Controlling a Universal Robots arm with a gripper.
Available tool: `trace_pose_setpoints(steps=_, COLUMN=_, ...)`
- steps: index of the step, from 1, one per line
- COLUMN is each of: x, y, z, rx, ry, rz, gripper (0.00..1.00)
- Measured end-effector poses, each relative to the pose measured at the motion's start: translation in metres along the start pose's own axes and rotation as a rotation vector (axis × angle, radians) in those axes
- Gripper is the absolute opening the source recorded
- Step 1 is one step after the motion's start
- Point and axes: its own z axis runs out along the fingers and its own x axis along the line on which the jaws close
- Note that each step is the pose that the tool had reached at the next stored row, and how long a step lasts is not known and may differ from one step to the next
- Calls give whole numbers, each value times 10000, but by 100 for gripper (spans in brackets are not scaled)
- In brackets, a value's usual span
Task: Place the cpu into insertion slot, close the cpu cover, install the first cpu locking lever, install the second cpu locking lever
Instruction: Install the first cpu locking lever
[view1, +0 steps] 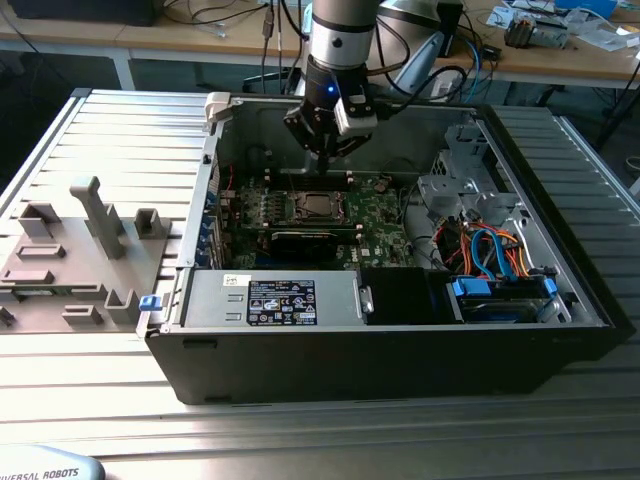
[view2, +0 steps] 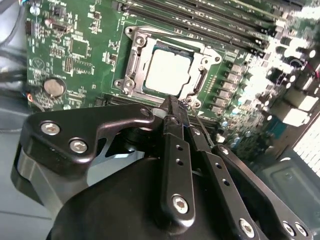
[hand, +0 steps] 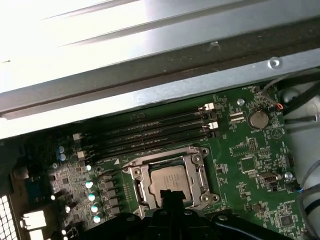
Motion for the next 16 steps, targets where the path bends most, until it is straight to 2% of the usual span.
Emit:
trace_pose_setpoints(steps=5, x=0, y=0, z=0, rx=26, ry=-21, rz=-935, gripper=11)
trace_pose_setpoints(steps=16, x=0, y=0, z=0, rx=77, ry=-63, rz=-2701, gripper=11)
